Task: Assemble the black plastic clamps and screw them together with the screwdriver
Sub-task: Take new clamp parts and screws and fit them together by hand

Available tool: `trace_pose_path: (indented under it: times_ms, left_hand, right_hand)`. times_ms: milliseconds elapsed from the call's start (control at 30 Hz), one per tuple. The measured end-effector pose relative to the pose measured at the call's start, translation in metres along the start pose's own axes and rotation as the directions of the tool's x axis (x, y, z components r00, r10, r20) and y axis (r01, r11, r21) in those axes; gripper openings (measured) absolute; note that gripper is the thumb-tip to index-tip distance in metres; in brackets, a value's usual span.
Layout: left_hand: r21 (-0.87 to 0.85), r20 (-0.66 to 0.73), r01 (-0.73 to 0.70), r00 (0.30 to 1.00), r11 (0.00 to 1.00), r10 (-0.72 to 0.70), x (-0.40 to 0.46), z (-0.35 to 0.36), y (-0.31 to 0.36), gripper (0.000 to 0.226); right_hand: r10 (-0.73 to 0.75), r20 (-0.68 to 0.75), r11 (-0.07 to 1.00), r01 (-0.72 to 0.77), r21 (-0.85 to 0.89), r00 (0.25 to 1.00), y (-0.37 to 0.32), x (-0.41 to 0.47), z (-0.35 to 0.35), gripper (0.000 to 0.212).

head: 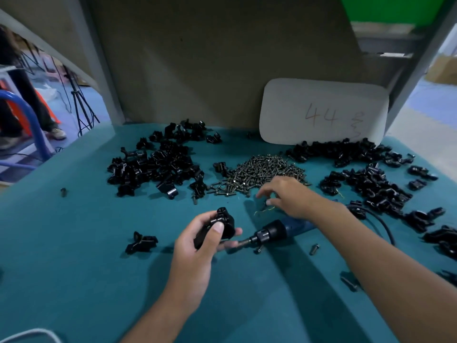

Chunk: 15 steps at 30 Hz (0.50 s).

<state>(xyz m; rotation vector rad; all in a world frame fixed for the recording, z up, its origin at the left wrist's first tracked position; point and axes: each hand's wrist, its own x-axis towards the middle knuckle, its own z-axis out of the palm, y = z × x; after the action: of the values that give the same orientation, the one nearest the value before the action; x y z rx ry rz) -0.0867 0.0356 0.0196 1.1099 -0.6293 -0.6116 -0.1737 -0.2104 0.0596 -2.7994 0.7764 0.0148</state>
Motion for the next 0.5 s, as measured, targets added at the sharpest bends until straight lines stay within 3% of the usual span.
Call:
trace_pose_path:
  times_ms: [67, 200, 333, 500]
  left_hand:
    - [-0.047, -0.016, 0.027, 0.999, 0.999, -0.028, 0.003, -0.002, 0.0, 0.029]
    - [-0.084, -0.026, 0.025, 0.999, 0.996, -0.027, 0.007, -0.004, 0.001, 0.03]
    - [-0.09, -0.026, 0.009, 1.0, 0.996, -0.012, 0.007, -0.006, -0.001, 0.034]
    - [-0.007, -0.004, -0.026, 1.0, 1.0, 0.026, 0.008, -0.006, -0.001, 0.046]
  right_hand:
    - [-0.015, 0.044, 0.992, 0.021, -0.126, 0.999, 0.004, 0.012, 0.006, 0.021]
    - [-0.04, 0.022, 0.979, 0.044, -0.199, 0.999, -0.003, 0.014, 0.0, 0.011]
    - [-0.06, -0.238, 0.975, 0.107, 0.192, 0.969, -0.036, -0.022, -0.015, 0.002]
    - [-0.192, -0.414, 0.913, 0.317, 0.257, 0.89, -0.083, -0.094, -0.01, 0.006]
